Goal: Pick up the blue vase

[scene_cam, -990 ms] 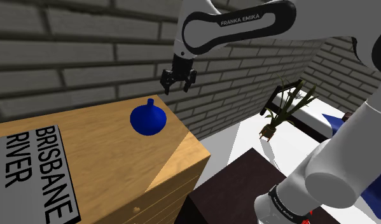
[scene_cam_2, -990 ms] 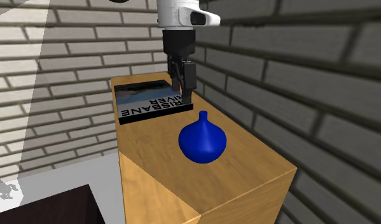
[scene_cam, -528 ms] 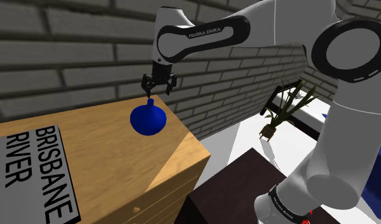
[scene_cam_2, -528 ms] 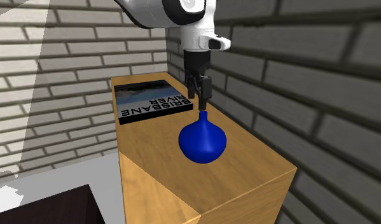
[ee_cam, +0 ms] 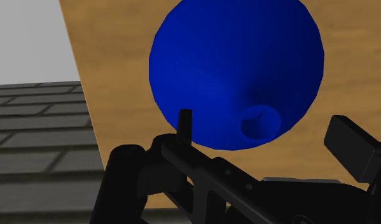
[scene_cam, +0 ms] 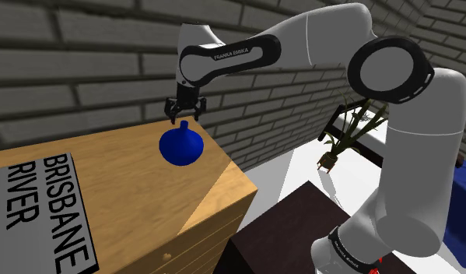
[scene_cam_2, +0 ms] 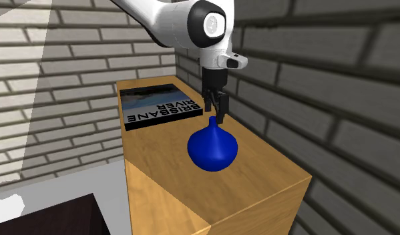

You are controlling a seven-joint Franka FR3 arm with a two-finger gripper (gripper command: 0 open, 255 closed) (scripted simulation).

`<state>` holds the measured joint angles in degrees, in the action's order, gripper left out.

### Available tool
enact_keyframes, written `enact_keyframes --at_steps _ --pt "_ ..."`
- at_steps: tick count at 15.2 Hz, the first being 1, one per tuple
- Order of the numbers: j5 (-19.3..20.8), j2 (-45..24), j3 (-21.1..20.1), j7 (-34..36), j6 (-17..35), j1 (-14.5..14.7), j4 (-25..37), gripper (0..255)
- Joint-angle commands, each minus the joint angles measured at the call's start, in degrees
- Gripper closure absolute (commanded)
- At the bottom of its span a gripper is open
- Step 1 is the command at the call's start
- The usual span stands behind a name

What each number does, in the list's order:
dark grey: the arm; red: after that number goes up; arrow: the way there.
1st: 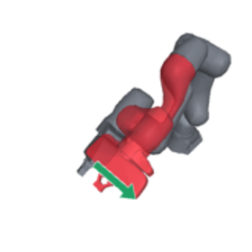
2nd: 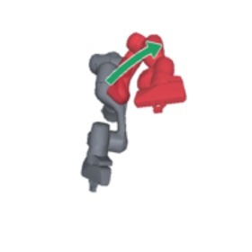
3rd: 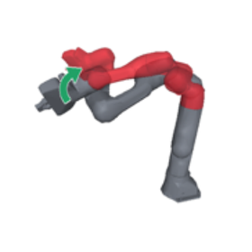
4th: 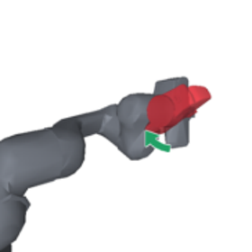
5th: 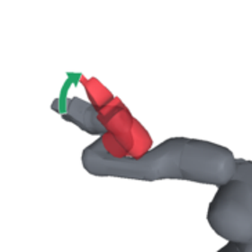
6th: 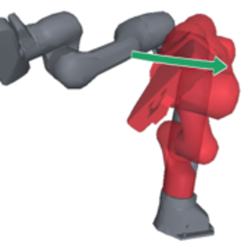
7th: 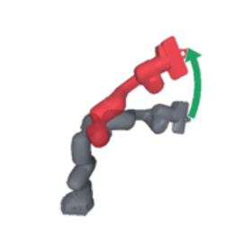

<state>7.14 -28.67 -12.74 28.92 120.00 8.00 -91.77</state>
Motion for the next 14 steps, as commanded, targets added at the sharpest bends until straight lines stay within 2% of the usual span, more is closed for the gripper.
enact_keyframes --at_steps 1,4,5,14 --pt "0.2 -0.6 0.1 0.2 1.2 0.1 -0.6 0" --pt "0.3 -1.1 0.2 0.3 2.2 0.1 -1.0 0" --pt "0.3 -1.1 0.2 0.3 2.2 0.1 -1.1 255" --pt "0.3 -1.1 0.2 0.3 2.2 0.1 -1.0 255"
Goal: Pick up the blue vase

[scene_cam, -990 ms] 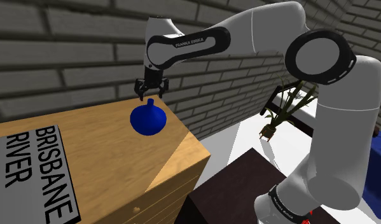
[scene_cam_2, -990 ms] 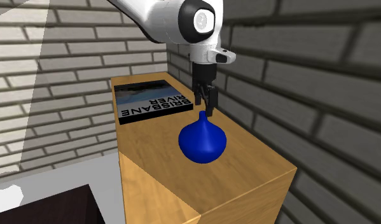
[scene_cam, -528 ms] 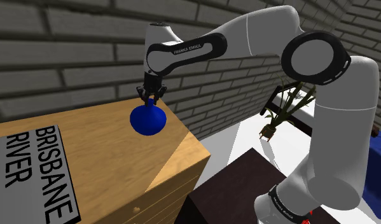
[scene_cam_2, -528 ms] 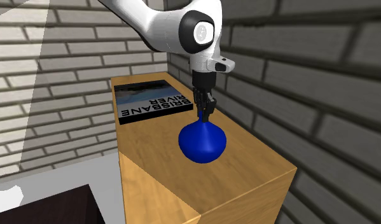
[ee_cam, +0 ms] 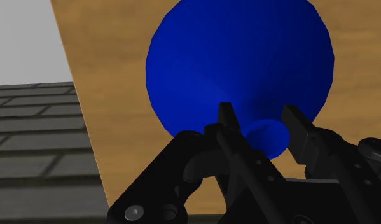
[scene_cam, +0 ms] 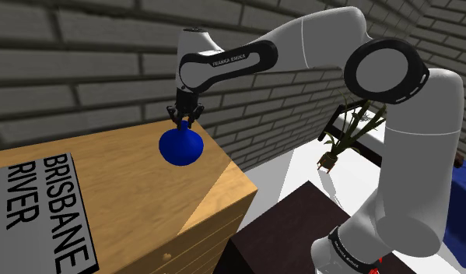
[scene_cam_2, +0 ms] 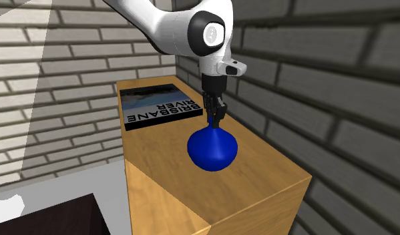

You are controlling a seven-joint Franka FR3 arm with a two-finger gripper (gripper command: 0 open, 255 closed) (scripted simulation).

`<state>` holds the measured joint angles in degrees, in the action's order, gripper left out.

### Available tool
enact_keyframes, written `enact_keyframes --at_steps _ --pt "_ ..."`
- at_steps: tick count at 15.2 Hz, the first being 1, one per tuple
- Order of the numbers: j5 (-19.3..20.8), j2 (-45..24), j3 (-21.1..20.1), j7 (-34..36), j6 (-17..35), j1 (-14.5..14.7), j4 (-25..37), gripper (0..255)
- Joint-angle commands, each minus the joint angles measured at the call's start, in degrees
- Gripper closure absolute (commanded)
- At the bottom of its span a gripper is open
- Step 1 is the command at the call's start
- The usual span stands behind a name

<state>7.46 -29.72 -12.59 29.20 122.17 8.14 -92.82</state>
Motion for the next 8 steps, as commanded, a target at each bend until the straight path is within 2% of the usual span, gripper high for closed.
enact_keyframes --at_steps 1,8 --pt "-0.1 0.3 0.0 -0.1 -0.6 0.0 0.3 255" --pt "-0.7 2.4 -0.4 -0.5 -5.0 -0.2 2.6 255"
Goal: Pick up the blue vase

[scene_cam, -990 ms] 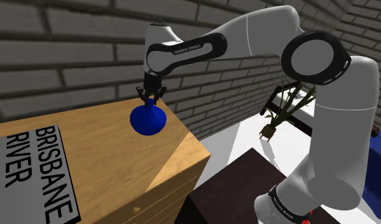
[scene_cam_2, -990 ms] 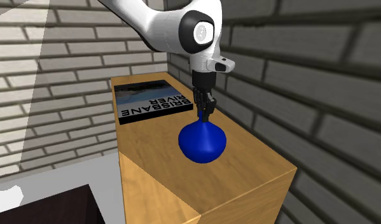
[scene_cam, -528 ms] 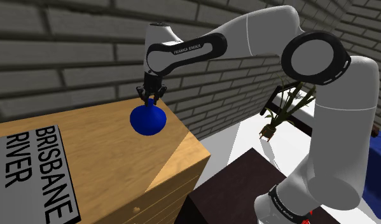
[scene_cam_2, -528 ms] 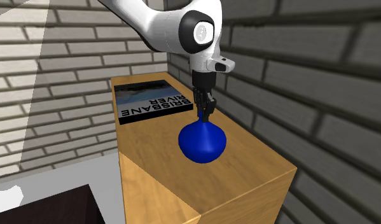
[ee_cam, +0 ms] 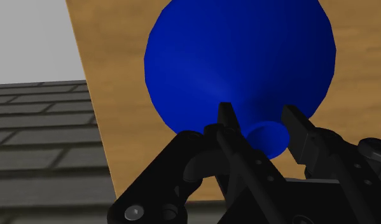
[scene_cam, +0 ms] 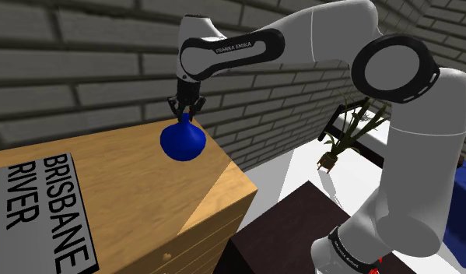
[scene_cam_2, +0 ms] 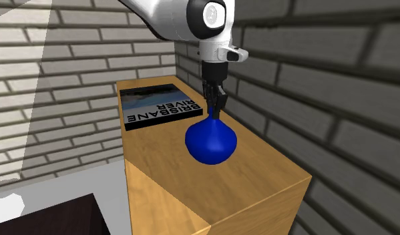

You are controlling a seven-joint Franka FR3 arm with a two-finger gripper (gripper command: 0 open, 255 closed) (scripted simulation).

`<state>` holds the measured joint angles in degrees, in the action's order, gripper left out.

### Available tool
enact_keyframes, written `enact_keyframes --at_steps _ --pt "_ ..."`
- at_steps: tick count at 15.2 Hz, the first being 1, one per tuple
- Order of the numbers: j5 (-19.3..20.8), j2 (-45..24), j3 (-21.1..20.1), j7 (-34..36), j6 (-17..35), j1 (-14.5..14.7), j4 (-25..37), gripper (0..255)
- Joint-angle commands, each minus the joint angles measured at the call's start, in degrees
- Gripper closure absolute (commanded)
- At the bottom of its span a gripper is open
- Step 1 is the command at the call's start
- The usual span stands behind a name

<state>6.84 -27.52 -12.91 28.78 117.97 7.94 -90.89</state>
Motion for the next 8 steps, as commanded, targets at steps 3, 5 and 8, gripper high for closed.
enact_keyframes --at_steps 3,5,8 --pt "-0.3 1.0 -0.2 -0.2 -2.7 0.0 1.8 255" --pt "-0.4 1.4 -0.2 -0.3 -4.0 0.0 2.7 255" --pt "-0.6 1.9 -0.3 -0.4 -5.5 0.0 3.7 255"
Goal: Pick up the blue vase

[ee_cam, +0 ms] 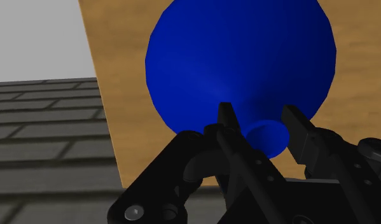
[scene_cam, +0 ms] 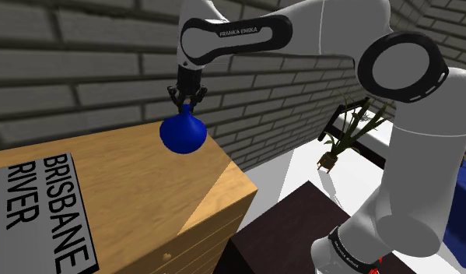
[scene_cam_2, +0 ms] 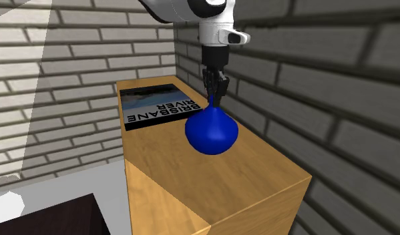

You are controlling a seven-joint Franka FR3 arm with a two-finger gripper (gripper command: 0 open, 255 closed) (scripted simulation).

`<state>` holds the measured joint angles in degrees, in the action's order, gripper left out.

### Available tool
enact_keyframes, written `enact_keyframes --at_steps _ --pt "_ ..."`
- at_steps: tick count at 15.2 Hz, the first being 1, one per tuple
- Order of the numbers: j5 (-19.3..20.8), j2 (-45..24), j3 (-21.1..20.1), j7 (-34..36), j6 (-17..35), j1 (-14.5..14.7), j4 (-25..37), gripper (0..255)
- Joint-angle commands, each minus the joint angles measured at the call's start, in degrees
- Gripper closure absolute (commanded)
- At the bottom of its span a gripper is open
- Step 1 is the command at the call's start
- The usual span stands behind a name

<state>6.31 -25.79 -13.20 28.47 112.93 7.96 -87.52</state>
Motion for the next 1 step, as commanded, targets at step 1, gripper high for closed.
enact_keyframes --at_steps 1 --pt "0.0 0.1 0.0 -0.1 -0.4 0.0 0.4 255"
